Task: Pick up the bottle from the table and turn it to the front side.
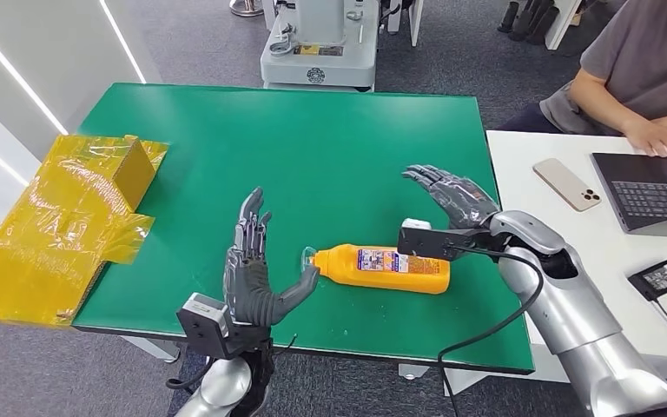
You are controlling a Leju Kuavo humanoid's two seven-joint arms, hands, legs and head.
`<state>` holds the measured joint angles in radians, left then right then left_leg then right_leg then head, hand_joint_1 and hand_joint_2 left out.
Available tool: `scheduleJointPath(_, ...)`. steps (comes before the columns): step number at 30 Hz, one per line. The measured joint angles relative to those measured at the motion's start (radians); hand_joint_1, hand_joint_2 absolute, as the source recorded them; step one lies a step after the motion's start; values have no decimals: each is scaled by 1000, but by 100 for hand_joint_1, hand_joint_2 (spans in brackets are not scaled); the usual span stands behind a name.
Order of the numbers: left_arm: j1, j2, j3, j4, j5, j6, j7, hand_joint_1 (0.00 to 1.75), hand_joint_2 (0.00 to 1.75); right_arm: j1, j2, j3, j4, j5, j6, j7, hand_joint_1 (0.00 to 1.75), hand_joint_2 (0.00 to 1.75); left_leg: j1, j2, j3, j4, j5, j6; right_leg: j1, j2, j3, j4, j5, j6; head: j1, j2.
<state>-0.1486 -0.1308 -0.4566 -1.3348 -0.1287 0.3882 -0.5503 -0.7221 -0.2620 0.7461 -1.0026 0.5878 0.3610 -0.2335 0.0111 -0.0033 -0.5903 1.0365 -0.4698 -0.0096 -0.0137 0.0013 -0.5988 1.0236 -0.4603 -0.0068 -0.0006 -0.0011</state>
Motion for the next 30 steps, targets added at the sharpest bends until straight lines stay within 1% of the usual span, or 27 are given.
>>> scheduleJointPath(4, -8, 0, 0, 0, 3, -2, 4, 0, 175, -18, -2, 30, 31, -17, 27, -1, 0, 175, 0, 0, 0, 0, 0, 0, 0, 0, 0, 0, 0, 0, 0, 0)
scheduleJointPath(8, -9, 0, 0, 0, 3, -2, 5, 0, 175, -20, -2, 33, 34, -19, 31, -1, 0, 175, 0, 0, 0, 0, 0, 0, 0, 0, 0, 0, 0, 0, 0, 0)
scheduleJointPath(12, -17, 5, 0, 0, 22, 8, 10, 0, 175, -47, -13, 110, 93, -67, 100, -22, 0, 175, 0, 0, 0, 0, 0, 0, 0, 0, 0, 0, 0, 0, 0, 0)
scheduleJointPath(16, -17, 5, 0, 0, 27, 21, 11, 0, 175, -53, -12, 143, 151, -78, 79, -23, 0, 175, 0, 0, 0, 0, 0, 0, 0, 0, 0, 0, 0, 0, 0, 0)
scheduleJointPath(23, -16, 5, 0, 0, 21, 28, 11, 0, 175, -56, 0, 167, 227, -78, 62, -36, 0, 175, 0, 0, 0, 0, 0, 0, 0, 0, 0, 0, 0, 0, 0, 0)
scheduleJointPath(30, -17, 5, 0, 0, 15, 33, 15, 0, 175, -66, 24, 188, 296, -86, 50, -60, 0, 175, 0, 0, 0, 0, 0, 0, 0, 0, 0, 0, 0, 0, 0, 0)
